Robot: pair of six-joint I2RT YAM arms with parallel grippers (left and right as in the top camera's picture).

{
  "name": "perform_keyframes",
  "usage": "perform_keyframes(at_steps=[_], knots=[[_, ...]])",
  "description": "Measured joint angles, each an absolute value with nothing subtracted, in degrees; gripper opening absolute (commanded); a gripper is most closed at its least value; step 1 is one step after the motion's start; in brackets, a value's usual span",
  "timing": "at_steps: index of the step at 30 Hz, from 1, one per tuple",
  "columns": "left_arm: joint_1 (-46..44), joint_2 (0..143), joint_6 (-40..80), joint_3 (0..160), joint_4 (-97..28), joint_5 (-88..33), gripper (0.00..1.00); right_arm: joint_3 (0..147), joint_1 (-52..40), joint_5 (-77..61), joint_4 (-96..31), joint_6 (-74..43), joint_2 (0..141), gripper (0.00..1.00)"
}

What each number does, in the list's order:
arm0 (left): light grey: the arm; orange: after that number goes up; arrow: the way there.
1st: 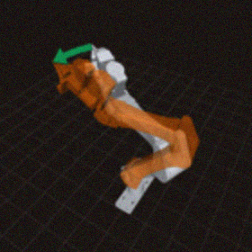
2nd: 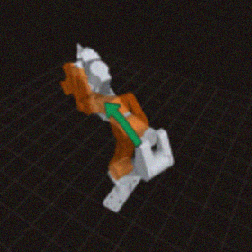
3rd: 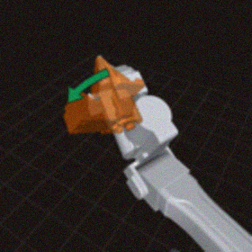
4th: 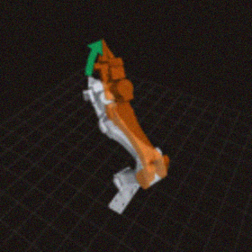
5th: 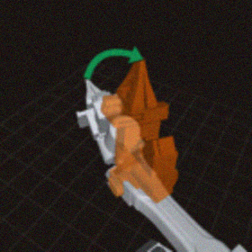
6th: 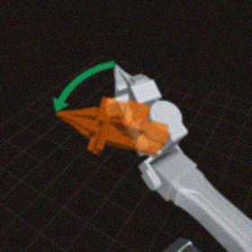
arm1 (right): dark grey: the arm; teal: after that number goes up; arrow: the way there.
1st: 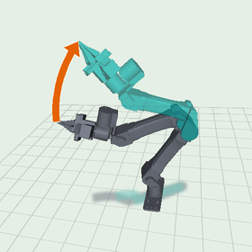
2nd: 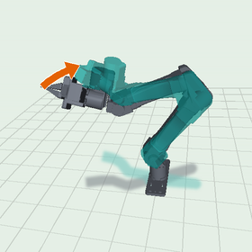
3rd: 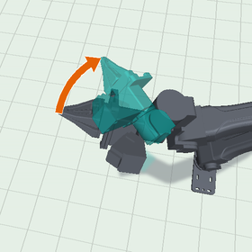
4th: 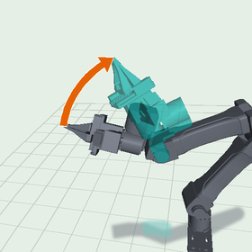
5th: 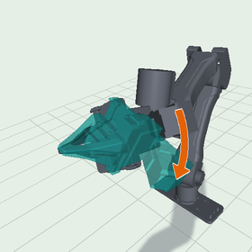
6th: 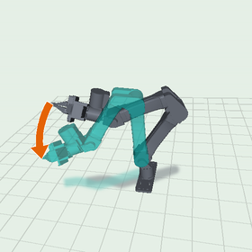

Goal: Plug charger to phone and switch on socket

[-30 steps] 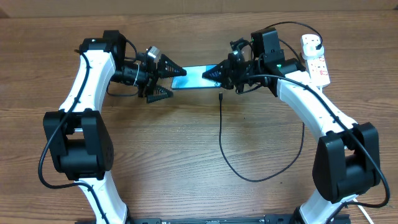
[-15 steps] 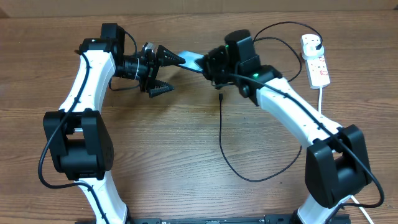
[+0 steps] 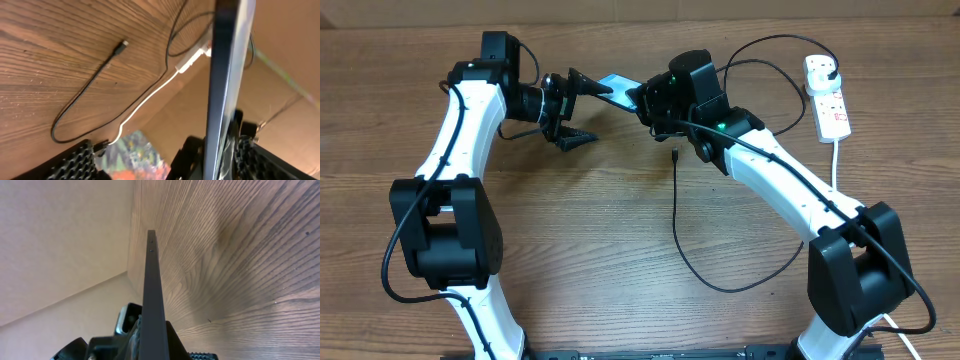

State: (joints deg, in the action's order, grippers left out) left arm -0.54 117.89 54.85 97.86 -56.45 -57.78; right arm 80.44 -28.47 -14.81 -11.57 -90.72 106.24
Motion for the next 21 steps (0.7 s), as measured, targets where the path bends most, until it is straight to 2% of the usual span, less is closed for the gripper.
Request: perform_keyframes(at_steps=[5, 8, 10, 15, 17, 21], knots=[[-1.7, 117.9, 60.9, 97.9, -54.4, -55.0, 0.69, 80.4, -30.3, -13.6, -11.6, -91.5, 106.2, 0.04], [-2.7, 117.9, 62.9, 97.9, -53.1, -54.1, 0.57, 80.4, -32.0, -12.6, -11.7, -91.7, 106.2, 0.04], [-3.2, 117.9, 63.8, 97.9, -52.9, -53.5, 0.45, 80.4, -33.2, -11.7, -12.0, -91.8, 106.2, 0.04], [-3.4, 117.9, 65.2, 97.9, -52.7, -52.7, 0.27, 80.3, -34.5, -10.7, -13.1, -92.9, 106.2, 0.04], [-3.4, 117.9, 66.3, 97.9, -52.6, -53.1, 0.25, 80.3, -34.6, -10.5, -13.2, -94.6, 106.2, 0.04], [-3.4, 117.9, 67.9, 97.9, -52.6, -53.0, 0.27, 80.3, -34.6, -10.3, -13.5, -96.2, 106.2, 0.04]])
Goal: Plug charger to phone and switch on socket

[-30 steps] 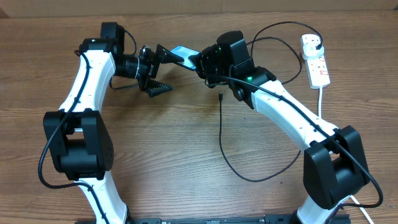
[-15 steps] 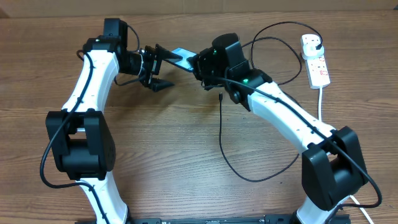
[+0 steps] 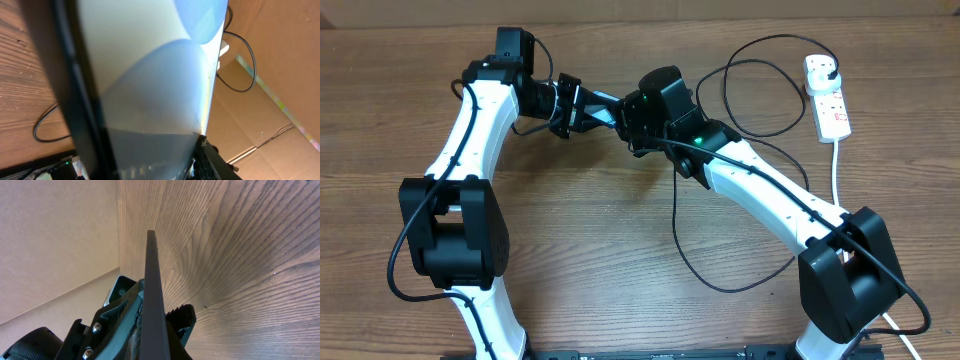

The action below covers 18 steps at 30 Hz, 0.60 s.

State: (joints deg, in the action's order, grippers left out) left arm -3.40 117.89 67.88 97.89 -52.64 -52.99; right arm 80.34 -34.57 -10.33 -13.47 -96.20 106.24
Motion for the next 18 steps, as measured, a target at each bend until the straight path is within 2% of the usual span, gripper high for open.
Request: perform_keyframes(at_steps=[7, 12, 18], knots=[[-3.4, 117.9, 68.9, 97.9, -52.7, -51.7, 0.25, 80.3, -34.5, -10.6, -13.5, -97.5, 106.2, 0.04], [-3.6, 117.9, 70.6, 97.9, -52.0, -50.9, 0.35, 80.3, -34.5, -11.0, -13.3, -97.5, 106.2, 0.04], [-3.7, 117.8, 71.9, 98.4, -50.5, -48.7, 0.33, 79.6, -34.5, -13.0, -9.0, -98.5, 106.3, 0.04]])
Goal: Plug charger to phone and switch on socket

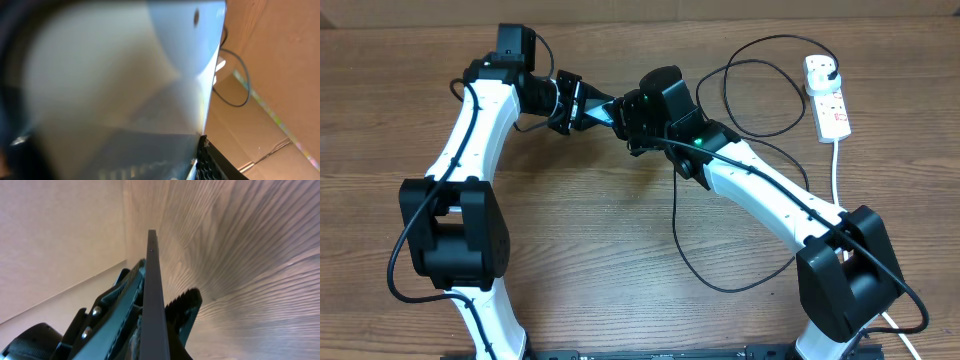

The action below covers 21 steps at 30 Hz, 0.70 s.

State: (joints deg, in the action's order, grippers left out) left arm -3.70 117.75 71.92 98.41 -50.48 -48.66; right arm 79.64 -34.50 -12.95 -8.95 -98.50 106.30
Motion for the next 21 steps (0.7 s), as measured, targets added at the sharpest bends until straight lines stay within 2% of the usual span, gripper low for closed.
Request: perform_keyframes(at_steps=[3, 8, 10, 21], knots=[[-3.7, 117.3, 72.1, 98.9, -50.2, -47.0, 0.3, 79.4, -34.5, -13.5, -7.1, -100.0, 106.4, 0.04], [-3.8, 116.7, 72.1, 99.1, -49.9, -45.7, 0.14, 79.3, -34.3, -13.7, -6.1, -104.6, 106.4, 0.04], [-3.8, 116.6, 72.1, 99.2, -49.4, -45.8, 0.04, 79.3, -33.9, -13.8, -5.9, -107.4, 106.4, 0.04], [-4.1, 116.6, 73.0, 99.3, -49.6, -45.0, 0.04, 79.3, -33.5, -14.9, -6.1, -111.1, 106.4, 0.04]])
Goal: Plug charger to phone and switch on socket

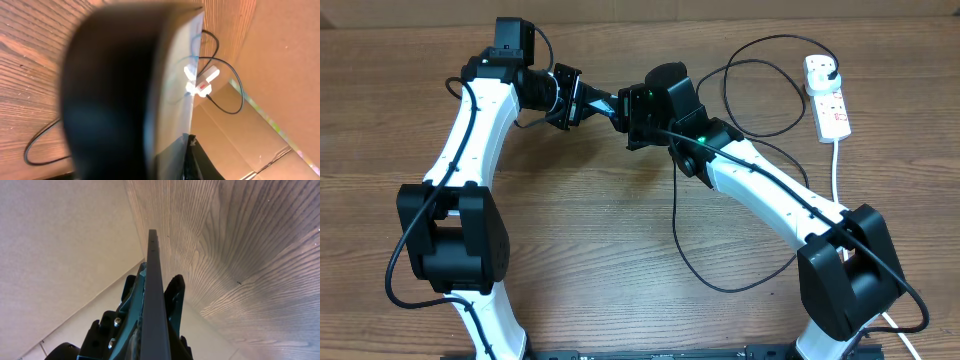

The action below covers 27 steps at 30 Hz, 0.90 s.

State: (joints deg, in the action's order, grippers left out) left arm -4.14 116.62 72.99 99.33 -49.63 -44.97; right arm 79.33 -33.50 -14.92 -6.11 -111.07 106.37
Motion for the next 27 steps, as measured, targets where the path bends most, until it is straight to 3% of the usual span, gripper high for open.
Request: perform_keyframes(at_steps=[22, 27], knots=[[-4.2, 115.9, 73.3, 99.8, -49.0, -42.3, 0.04, 78.6, -33.1, -16.7, -1.7, -115.6, 107.0, 0.04], [-4.2, 115.9, 73.4, 99.8, -49.3, -42.0, 0.04, 78.6, -33.1, -17.4, -1.5, -115.2, 107.0, 0.12]])
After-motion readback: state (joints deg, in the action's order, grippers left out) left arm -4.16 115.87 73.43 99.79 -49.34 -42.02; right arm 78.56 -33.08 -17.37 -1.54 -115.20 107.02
